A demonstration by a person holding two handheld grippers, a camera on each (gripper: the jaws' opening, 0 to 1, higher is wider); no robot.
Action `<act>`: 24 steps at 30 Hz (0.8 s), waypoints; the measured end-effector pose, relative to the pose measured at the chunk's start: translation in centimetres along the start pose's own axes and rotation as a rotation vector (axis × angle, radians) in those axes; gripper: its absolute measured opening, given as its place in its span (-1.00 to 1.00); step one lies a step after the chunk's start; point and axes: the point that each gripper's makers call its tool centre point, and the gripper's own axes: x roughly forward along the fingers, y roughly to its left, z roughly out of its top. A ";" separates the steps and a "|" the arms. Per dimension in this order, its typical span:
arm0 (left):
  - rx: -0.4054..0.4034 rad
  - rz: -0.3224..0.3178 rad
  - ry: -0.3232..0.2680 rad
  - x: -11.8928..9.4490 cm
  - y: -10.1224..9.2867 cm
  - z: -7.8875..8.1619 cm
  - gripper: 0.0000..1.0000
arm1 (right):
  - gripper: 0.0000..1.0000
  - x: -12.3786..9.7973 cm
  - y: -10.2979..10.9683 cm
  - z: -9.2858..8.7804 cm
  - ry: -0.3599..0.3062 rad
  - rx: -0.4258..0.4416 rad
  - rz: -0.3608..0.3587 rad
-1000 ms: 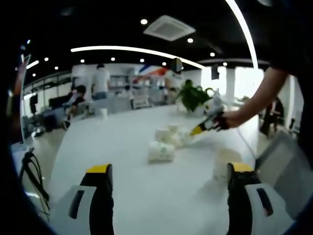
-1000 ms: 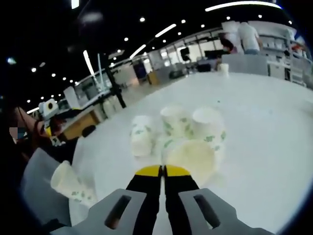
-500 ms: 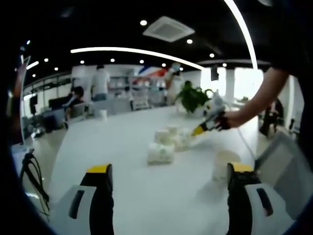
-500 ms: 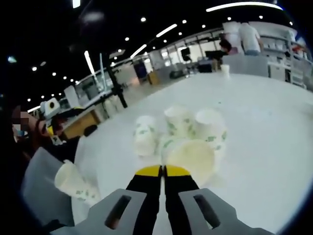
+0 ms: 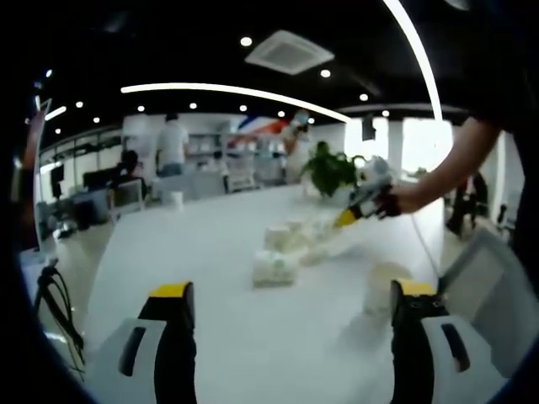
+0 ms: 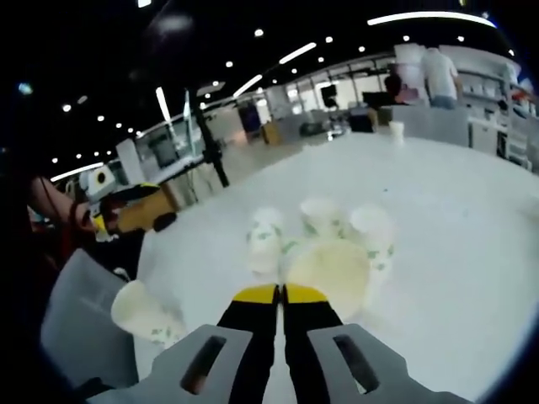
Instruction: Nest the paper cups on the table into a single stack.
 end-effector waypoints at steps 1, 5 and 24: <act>0.001 0.000 -0.002 0.0 0.0 0.0 0.90 | -1.00 -0.1 0.1 0.0 0.002 -0.003 -0.001; 0.001 -0.001 -0.004 0.0 -0.1 0.1 0.90 | -1.00 -0.6 0.8 0.4 -0.004 -0.006 0.006; 0.004 -0.010 -0.020 0.0 -0.3 0.5 0.88 | -1.00 -2.7 3.9 3.3 -0.063 -0.037 0.016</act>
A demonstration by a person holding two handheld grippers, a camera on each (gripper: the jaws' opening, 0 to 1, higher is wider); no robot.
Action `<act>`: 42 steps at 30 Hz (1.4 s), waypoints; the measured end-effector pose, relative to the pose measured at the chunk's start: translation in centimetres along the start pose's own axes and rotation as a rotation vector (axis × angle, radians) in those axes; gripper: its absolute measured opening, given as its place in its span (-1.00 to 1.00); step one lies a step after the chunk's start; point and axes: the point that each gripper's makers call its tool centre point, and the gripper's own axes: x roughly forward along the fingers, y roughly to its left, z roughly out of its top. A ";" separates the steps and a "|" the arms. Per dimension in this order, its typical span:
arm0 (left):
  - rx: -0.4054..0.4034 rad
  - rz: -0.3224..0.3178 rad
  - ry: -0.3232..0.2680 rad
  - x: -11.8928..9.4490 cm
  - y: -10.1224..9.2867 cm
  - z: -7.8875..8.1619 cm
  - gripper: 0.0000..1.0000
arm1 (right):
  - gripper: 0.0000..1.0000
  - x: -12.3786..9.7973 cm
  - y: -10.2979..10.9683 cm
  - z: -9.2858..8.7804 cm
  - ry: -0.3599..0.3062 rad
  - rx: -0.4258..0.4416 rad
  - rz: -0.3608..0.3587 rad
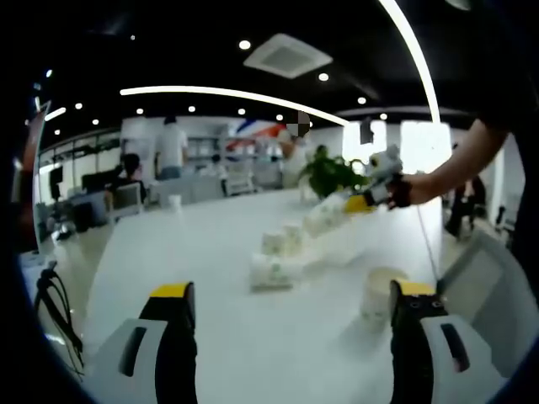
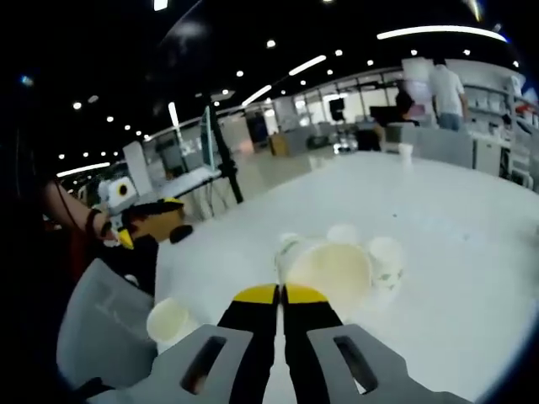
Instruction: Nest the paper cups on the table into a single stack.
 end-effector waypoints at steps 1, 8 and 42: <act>0.001 -0.001 -0.005 0.0 0.0 0.1 0.88 | -1.00 0.0 0.2 0.2 0.000 -0.003 0.001; 0.004 0.001 -0.002 -0.3 0.1 0.2 0.88 | -1.00 -0.4 1.5 1.6 -0.022 -0.019 0.008; -0.003 0.001 -0.031 -0.7 -1.0 0.0 0.87 | -1.00 -3.2 8.0 5.7 -0.066 -0.104 0.047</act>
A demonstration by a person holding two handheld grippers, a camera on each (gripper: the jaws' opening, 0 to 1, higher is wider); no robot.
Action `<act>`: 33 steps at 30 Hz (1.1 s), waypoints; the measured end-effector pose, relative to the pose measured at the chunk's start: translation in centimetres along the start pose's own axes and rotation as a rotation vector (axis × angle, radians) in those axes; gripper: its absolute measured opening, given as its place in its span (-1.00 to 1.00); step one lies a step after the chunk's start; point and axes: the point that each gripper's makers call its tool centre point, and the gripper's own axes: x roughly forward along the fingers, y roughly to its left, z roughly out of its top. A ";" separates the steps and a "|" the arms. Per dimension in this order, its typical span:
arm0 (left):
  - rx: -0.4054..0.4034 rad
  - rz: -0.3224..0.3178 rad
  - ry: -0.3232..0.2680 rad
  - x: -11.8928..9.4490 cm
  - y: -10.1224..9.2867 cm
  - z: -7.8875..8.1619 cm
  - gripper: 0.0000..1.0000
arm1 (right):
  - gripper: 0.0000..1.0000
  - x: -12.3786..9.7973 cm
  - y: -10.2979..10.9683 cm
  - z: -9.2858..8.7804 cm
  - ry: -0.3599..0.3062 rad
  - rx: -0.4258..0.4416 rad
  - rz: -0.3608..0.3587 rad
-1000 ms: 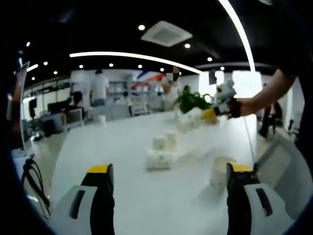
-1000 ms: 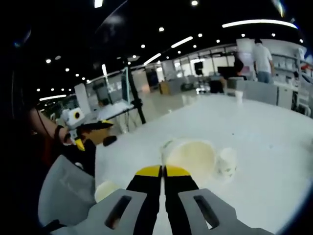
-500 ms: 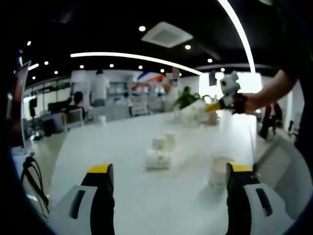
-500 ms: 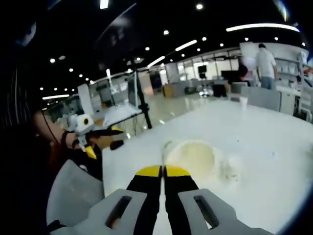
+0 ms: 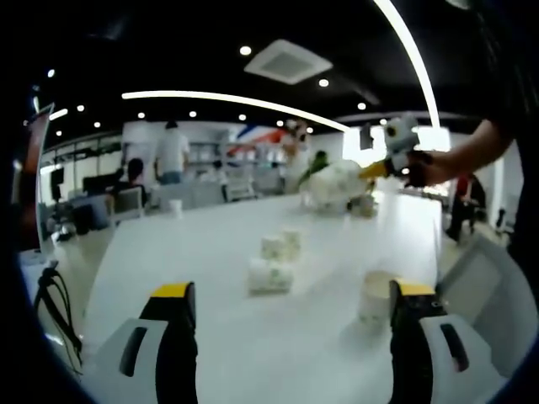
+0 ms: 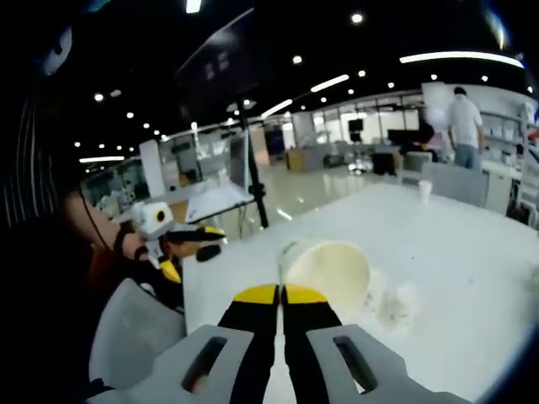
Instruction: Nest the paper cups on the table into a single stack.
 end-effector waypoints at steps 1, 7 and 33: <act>0.001 0.001 0.001 0.0 -0.1 -0.1 0.87 | -1.00 -0.2 0.0 0.2 -0.001 -0.004 -0.001; -0.005 0.002 -0.001 0.0 -0.4 -0.3 0.87 | -1.00 -1.2 0.2 0.9 0.015 -0.034 -0.009; -0.010 0.006 0.003 -0.1 -0.5 -0.5 0.87 | -1.00 -2.5 2.0 3.0 0.103 -0.169 0.014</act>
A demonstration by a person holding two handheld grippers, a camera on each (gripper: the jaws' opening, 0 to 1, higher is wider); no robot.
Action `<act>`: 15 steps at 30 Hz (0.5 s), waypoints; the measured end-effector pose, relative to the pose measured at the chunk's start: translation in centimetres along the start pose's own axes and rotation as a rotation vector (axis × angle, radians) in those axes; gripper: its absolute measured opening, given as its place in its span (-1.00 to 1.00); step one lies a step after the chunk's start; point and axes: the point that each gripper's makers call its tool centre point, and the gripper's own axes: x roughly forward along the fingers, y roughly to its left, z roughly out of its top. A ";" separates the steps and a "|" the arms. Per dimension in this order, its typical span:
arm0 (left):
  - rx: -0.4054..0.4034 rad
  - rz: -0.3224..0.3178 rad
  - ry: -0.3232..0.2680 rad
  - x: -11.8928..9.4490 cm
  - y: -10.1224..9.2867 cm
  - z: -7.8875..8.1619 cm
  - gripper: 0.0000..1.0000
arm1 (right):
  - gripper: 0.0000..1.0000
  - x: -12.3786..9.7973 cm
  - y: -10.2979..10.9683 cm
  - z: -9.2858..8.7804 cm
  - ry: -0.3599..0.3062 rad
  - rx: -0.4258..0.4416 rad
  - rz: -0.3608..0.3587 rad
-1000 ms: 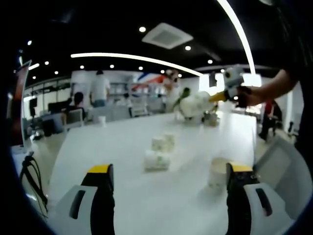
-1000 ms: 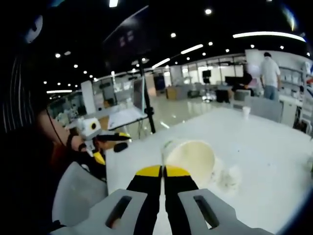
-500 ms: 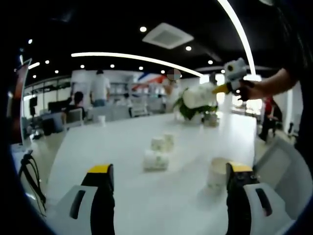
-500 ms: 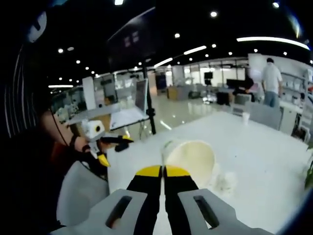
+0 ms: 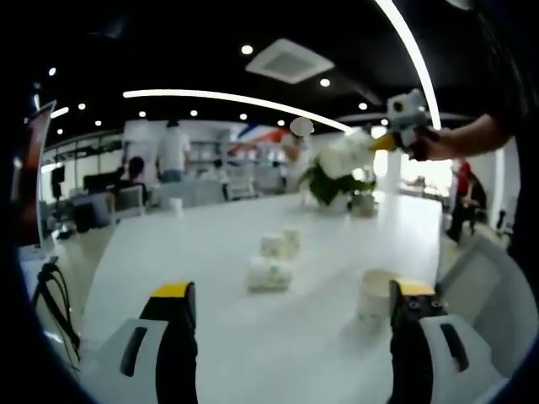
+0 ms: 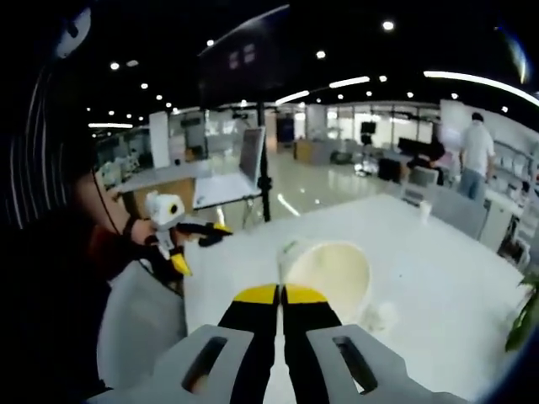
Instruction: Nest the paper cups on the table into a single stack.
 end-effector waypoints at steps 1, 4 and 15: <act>-0.002 0.000 0.001 0.0 0.0 0.0 0.87 | -1.00 0.0 0.2 -0.1 0.008 -0.010 0.005; 0.000 -0.002 -0.001 -0.1 -0.1 0.0 0.87 | -1.00 0.2 0.9 -0.3 0.032 -0.034 0.020; -0.003 0.008 0.000 -0.5 0.3 0.0 0.88 | -1.00 1.0 2.7 -1.0 0.116 -0.101 0.081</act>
